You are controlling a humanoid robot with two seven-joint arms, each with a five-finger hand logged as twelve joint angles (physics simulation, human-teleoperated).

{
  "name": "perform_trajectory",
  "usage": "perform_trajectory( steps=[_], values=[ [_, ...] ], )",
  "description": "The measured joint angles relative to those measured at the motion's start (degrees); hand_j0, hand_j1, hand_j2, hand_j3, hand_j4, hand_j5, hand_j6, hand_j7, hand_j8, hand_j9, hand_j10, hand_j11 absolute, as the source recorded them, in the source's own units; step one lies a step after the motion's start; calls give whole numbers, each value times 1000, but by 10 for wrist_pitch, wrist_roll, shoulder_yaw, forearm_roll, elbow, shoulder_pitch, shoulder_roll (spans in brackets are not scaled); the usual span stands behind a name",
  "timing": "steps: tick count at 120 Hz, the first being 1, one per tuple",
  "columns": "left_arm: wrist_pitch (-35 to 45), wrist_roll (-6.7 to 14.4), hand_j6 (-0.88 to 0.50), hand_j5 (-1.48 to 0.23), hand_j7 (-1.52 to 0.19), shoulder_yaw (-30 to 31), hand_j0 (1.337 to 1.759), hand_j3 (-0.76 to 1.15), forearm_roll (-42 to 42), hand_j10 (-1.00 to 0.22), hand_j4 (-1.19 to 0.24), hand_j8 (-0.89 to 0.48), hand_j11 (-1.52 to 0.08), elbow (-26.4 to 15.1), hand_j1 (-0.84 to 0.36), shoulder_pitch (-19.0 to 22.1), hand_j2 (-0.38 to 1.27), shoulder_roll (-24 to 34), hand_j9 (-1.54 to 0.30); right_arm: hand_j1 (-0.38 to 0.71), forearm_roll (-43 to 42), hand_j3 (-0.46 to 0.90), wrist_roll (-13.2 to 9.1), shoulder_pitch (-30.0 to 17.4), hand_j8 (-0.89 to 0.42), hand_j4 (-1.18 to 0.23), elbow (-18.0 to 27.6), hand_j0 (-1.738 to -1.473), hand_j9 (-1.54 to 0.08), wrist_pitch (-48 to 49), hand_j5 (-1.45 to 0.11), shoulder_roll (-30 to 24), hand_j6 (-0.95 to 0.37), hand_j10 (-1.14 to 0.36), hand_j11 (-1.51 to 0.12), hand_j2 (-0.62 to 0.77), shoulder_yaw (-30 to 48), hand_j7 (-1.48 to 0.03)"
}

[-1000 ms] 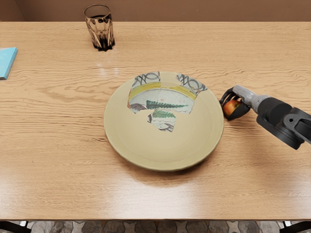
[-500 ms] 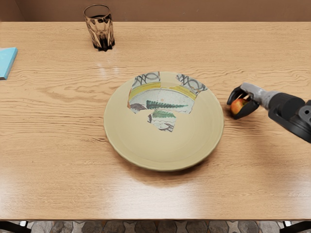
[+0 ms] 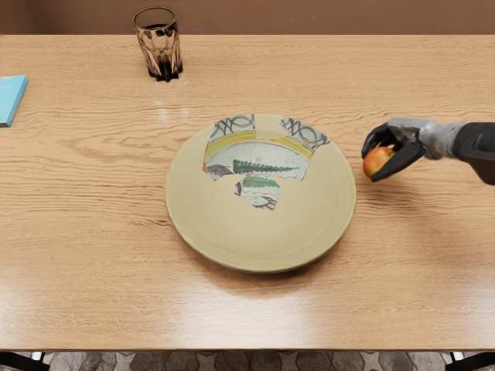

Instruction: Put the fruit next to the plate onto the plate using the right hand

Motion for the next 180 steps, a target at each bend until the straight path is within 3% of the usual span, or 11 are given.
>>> perform_trajectory(
  steps=[44, 106, 139, 180],
  values=[
    [0, 0, 0, 0, 0, 0, 1658, 0, 0, 0, 0, 0, 0, 0, 349, 0, 0, 0, 0, 224, 121, 1, 0, 19, -269, -732, -2, -1646, -1089, 79, -1070, -31, -489, -385, -1097, 69, 25, -1002],
    [0, 0, 0, 0, 0, 0, 1658, 0, 0, 0, 0, 0, 0, 0, 349, 0, 0, 0, 0, 237, 251, 1, -2, 34, -260, -737, 1, -1645, -1092, 105, -1069, -16, -478, -379, -1098, 86, 27, -1005],
    [0, 0, 0, 0, 0, 0, 1658, 0, 0, 0, 0, 0, 0, 0, 349, -1, 0, 0, 0, 241, 245, 1, -4, 47, -255, -735, 1, -1645, -1094, 101, -1073, 35, -474, -377, -1101, 91, 25, -1005],
    [0, 0, 0, 0, 0, 0, 1658, 0, 0, 0, 0, 0, 0, 0, 349, 0, 0, 0, 0, 242, 128, 1, -4, 65, -253, -733, -1, -1646, -1096, 94, -1078, 108, -474, -376, -1102, 93, 23, -1006]
  ],
)
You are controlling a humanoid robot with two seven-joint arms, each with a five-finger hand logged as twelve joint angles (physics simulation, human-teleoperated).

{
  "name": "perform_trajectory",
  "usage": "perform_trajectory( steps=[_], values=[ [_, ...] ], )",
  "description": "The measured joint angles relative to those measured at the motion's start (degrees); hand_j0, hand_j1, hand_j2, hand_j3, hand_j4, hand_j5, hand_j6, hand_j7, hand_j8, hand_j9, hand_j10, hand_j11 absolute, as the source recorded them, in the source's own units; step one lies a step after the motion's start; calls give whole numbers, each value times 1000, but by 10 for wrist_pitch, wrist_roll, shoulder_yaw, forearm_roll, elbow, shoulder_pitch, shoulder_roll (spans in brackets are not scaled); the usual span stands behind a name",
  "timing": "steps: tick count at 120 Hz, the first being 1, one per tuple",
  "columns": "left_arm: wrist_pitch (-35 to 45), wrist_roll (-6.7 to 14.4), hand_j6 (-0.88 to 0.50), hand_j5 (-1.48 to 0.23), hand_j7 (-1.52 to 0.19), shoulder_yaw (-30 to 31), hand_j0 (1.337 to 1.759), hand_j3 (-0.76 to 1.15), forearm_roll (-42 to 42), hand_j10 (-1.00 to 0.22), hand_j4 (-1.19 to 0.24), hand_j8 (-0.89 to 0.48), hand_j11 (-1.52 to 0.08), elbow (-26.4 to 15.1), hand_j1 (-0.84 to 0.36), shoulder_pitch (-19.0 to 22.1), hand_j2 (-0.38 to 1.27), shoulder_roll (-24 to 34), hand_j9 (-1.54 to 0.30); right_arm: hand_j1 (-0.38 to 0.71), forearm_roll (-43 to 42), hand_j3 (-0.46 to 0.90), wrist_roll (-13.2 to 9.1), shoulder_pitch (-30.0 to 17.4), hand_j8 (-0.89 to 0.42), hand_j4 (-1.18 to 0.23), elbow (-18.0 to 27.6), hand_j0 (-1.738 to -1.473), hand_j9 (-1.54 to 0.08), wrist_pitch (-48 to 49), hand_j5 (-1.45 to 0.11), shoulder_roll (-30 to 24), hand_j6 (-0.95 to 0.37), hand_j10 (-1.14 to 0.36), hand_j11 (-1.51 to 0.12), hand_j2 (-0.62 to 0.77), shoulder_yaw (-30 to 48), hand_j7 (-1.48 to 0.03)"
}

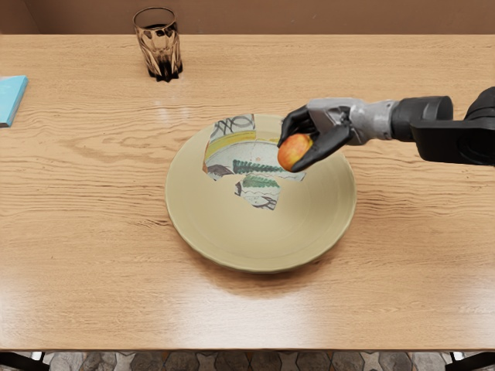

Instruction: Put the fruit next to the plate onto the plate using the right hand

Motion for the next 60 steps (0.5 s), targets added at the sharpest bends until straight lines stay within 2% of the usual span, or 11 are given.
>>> perform_trajectory(
  steps=[60],
  values=[
    [0, 0, 0, 0, 0, 0, 1658, 0, 0, 0, 0, 0, 0, 0, 349, 0, 0, 0, 0, 234, -186, 1, -1, 20, -260, -732, 3, -1646, -1091, -4, -1071, 97, -482, -379, -1099, 84, -18, -1002]
  ],
)
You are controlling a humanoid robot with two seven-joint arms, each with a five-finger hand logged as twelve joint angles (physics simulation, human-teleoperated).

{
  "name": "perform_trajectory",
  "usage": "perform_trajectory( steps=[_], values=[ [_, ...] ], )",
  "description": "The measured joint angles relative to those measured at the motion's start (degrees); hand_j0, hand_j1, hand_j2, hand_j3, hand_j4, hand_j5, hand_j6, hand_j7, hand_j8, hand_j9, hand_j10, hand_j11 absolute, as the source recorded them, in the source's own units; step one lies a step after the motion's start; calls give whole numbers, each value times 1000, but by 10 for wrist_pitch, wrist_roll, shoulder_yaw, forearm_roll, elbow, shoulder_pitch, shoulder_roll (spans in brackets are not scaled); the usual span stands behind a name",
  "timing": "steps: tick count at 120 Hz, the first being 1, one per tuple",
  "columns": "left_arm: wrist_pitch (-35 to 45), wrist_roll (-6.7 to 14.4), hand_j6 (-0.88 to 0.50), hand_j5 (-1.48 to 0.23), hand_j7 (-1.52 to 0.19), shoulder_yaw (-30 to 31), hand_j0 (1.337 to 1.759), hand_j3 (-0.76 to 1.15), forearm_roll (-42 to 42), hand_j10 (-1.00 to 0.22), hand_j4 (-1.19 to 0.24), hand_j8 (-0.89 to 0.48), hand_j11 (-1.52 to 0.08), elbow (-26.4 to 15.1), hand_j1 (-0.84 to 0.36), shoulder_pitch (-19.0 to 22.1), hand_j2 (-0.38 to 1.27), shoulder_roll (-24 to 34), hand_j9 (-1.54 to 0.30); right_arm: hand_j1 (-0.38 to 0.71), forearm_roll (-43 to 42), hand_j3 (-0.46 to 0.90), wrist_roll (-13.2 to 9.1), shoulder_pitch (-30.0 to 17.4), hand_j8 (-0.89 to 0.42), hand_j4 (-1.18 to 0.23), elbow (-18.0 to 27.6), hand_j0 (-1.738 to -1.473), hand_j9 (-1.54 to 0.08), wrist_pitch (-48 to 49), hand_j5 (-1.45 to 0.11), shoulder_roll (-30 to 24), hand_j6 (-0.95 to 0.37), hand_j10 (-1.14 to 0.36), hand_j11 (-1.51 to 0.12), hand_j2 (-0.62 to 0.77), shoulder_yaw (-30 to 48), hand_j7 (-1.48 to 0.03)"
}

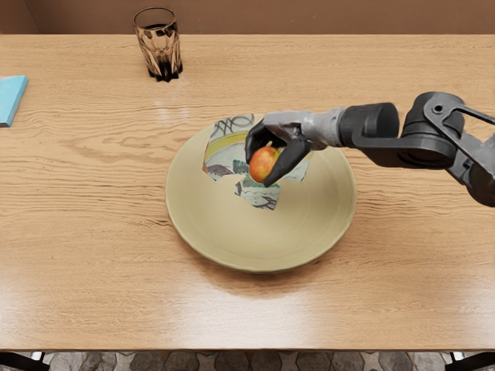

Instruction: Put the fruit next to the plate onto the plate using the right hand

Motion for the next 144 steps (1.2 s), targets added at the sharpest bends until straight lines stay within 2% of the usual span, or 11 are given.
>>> perform_trajectory(
  steps=[24, 53, 82, 121, 144],
  values=[
    [0, 0, 0, 0, 0, 0, 1658, 0, 0, 0, 0, 0, 0, 0, 349, 0, 0, 0, 0, 230, -41, 1, -1, 1, -262, -730, 0, -1646, -1090, 0, -1071, 22, -485, -381, -1098, 79, -11, -1001],
    [0, 0, 0, 0, 0, 0, 1658, 0, 0, 0, 0, 0, 0, 0, 349, 0, 0, 0, 0, 216, -52, 1, -1, 1, -286, -709, -1, -1647, -1054, -1, -1031, 28, -505, -400, -1062, 62, -14, -968],
    [0, 0, 0, 0, 0, 0, 1658, 0, 0, 0, 0, 0, 0, 0, 349, 0, 0, 0, 0, 170, -45, 0, -2, 1, -383, -561, -2, -1653, -782, -2, -768, 29, -573, -483, -785, -17, -13, -746],
    [0, 0, 0, 0, 0, 0, 1658, 0, 0, 0, 0, 0, 0, 0, 349, 0, 0, 0, 0, 40, -31, 0, -2, -1, -313, -351, -7, -1657, -467, -3, -464, 25, -355, -335, -467, -50, -11, -459],
    [0, 0, 0, 0, 0, 0, 1658, 0, 0, 0, 0, 0, 0, 0, 349, 0, 0, 0, 0, -111, 17, 0, -2, 0, -195, -210, -9, -1658, -277, -2, -276, 7, -212, -204, -277, -33, -9, -274]
  ],
)
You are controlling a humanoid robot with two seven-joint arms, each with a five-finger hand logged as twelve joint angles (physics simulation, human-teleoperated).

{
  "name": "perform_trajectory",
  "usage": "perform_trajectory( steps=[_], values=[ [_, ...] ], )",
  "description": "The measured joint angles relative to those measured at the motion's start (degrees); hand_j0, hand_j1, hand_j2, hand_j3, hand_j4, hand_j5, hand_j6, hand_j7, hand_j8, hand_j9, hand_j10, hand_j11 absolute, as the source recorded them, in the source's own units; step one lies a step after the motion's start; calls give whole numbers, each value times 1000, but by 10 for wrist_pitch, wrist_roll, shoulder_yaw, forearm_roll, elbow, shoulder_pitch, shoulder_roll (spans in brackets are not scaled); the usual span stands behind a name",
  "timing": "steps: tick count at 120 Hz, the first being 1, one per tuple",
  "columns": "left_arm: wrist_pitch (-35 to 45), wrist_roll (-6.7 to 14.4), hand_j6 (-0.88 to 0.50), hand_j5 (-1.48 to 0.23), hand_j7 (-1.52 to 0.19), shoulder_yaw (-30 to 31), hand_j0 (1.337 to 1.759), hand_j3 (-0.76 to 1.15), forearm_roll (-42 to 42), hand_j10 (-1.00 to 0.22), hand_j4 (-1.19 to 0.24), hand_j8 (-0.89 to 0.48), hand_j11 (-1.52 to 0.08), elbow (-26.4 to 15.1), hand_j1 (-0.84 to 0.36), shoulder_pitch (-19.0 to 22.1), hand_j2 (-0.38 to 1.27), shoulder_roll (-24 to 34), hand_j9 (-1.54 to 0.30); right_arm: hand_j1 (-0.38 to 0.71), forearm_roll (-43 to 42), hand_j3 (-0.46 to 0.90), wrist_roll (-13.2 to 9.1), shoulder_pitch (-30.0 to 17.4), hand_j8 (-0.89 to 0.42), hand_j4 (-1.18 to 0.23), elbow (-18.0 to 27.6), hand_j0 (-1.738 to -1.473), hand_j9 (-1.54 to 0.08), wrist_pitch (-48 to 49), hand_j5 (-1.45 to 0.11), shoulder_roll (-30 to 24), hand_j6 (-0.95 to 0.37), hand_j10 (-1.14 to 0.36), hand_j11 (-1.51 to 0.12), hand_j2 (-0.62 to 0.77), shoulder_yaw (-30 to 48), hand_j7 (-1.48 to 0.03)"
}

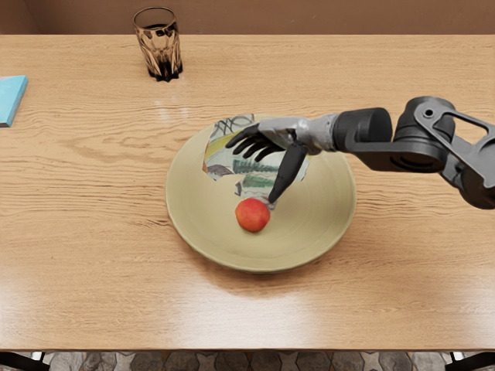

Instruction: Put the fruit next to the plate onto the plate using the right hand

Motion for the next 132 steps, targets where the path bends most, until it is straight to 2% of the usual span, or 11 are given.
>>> perform_trajectory(
  steps=[18, 42, 70, 132],
  values=[
    [0, 0, 0, 0, 0, 0, 1658, 0, 0, 0, 0, 0, 0, 0, 349, 0, 0, 0, 0, -234, 46, 0, 0, 0, -95, -102, 0, -1658, -134, 6, -134, -18, -103, -99, -134, -16, 1, -133],
    [0, 0, 0, 0, 0, 0, 1658, 0, 0, 0, 0, 0, 0, 0, 349, 0, 0, 0, 0, -306, 125, 0, 0, 0, -36, -39, 0, -1658, -50, 39, -50, -43, -40, -38, -50, -5, 3, -50],
    [0, 0, 0, 0, 0, 0, 1658, 0, 0, 0, 0, 0, 0, 0, 349, 0, 0, 0, 0, -336, 211, 0, 0, 0, -12, -13, 1, -1658, -16, 83, -16, -75, -13, -12, -16, -1, 4, -16],
    [0, 0, 0, 0, 0, 0, 1658, 0, 0, 0, 0, 0, 0, 0, 349, 0, 0, 0, 0, -348, 368, 0, -1, -4, -1, -1, 2, -1658, -1, 90, -1, -159, -2, -1, -1, 0, -1, -1]
  ],
)
